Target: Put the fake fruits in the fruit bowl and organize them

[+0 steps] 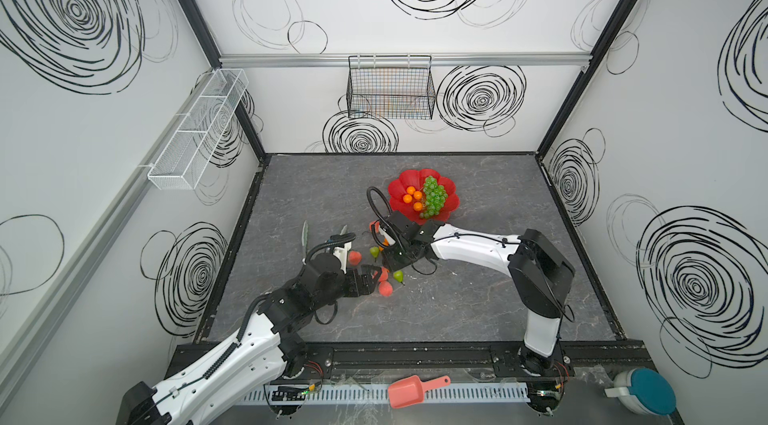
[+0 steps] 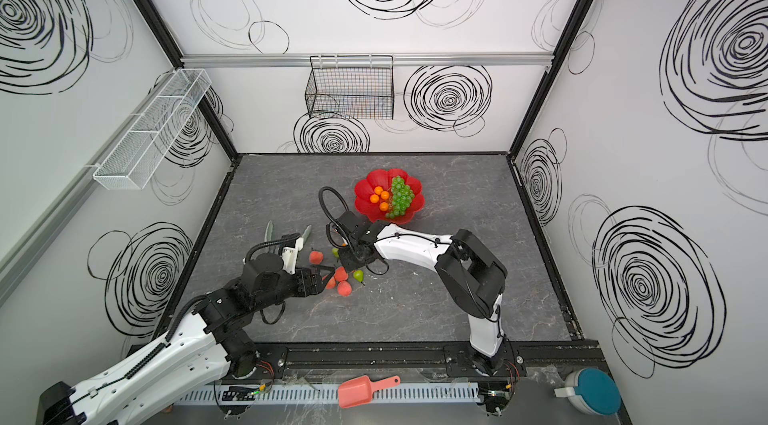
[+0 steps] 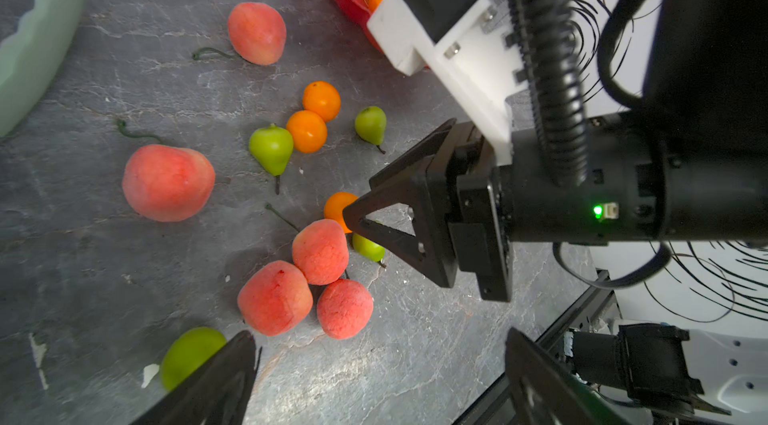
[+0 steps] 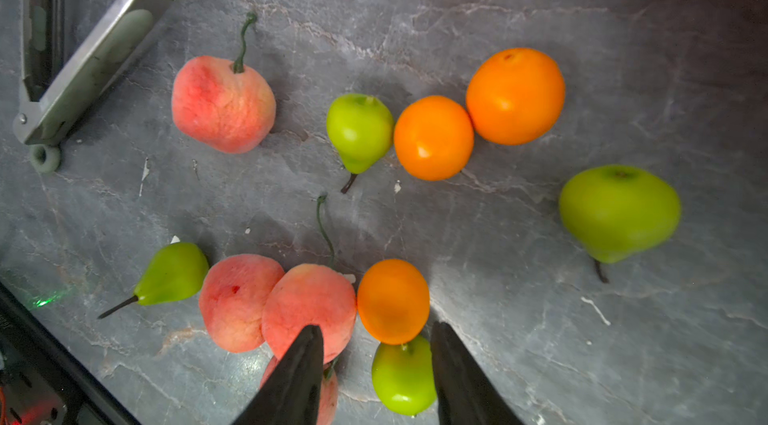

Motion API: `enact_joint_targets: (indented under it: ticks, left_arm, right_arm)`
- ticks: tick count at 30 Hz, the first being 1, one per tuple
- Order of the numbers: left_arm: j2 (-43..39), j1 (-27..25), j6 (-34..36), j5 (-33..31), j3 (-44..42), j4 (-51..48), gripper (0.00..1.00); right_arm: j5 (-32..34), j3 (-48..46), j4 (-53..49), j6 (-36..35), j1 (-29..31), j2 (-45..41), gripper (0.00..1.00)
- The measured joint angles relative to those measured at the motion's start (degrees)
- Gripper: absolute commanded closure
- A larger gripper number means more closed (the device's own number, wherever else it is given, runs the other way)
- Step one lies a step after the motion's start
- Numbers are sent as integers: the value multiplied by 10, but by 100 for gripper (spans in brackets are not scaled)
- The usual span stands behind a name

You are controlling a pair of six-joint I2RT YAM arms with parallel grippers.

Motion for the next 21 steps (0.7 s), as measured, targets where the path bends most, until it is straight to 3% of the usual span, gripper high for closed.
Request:
enact_joint_targets:
  ticks: [21]
  left_arm:
    - [-4, 0, -5, -11, -2, -11, 4]
  right_arm:
    - [0, 0, 0, 5, 0, 19, 54]
